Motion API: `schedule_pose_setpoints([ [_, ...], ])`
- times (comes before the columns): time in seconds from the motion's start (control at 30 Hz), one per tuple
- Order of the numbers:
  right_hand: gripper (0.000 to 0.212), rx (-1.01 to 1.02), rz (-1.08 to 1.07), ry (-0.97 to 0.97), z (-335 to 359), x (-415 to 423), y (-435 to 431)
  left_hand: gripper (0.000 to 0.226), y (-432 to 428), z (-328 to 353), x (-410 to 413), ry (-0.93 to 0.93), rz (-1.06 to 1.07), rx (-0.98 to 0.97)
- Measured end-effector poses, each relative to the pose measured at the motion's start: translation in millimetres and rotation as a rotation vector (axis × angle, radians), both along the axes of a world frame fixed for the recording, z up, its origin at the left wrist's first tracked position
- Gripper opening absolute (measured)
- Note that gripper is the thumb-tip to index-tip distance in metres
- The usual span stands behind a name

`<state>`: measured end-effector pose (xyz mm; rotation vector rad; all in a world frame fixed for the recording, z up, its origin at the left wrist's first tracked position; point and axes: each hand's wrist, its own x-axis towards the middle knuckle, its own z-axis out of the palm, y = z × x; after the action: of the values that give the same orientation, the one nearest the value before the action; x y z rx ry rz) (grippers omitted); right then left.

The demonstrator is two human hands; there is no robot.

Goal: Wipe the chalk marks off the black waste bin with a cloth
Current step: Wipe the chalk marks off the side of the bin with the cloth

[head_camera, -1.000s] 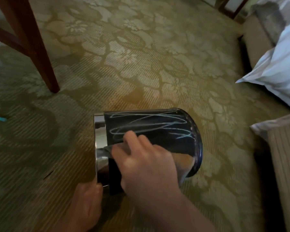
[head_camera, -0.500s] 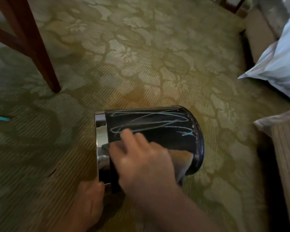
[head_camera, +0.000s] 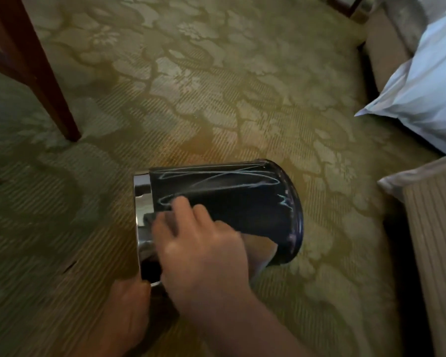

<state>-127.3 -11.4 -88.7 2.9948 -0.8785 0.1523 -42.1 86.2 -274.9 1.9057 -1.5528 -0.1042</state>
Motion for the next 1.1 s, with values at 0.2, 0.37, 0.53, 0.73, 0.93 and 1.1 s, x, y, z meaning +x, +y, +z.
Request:
schedule_pose_setpoints([
  [0.2, 0.035, -0.116, -0.402, 0.083, 16, -36, -65, 0.045, 3, 14, -2, 0.02, 0.089, -0.061],
  [0.37, 0.039, -0.042, -0.244, 0.076, 13, -2, -22, 0.044, 3, 21, -2, -0.198, 0.04, -0.131],
  [0.53, 0.033, -0.034, -0.107, 0.099, 8, 11, -6, 0.044, 4, 14, -4, -0.042, 0.012, -0.145],
  [0.73, 0.027, -0.104, -0.43, 0.141, 21, -19, -56, 0.042, 2, 17, -4, 0.058, 0.064, -0.186],
  [0.93, 0.029, -0.051, -0.047, 0.079, 6, 22, 0, 0.044, 0, 13, -1, 0.109, -0.076, -0.237],
  [1.1, 0.039, -0.092, -0.334, 0.104, 15, -7, -62, 0.044, -1, 31, -2, -0.019, 0.038, -0.165],
])
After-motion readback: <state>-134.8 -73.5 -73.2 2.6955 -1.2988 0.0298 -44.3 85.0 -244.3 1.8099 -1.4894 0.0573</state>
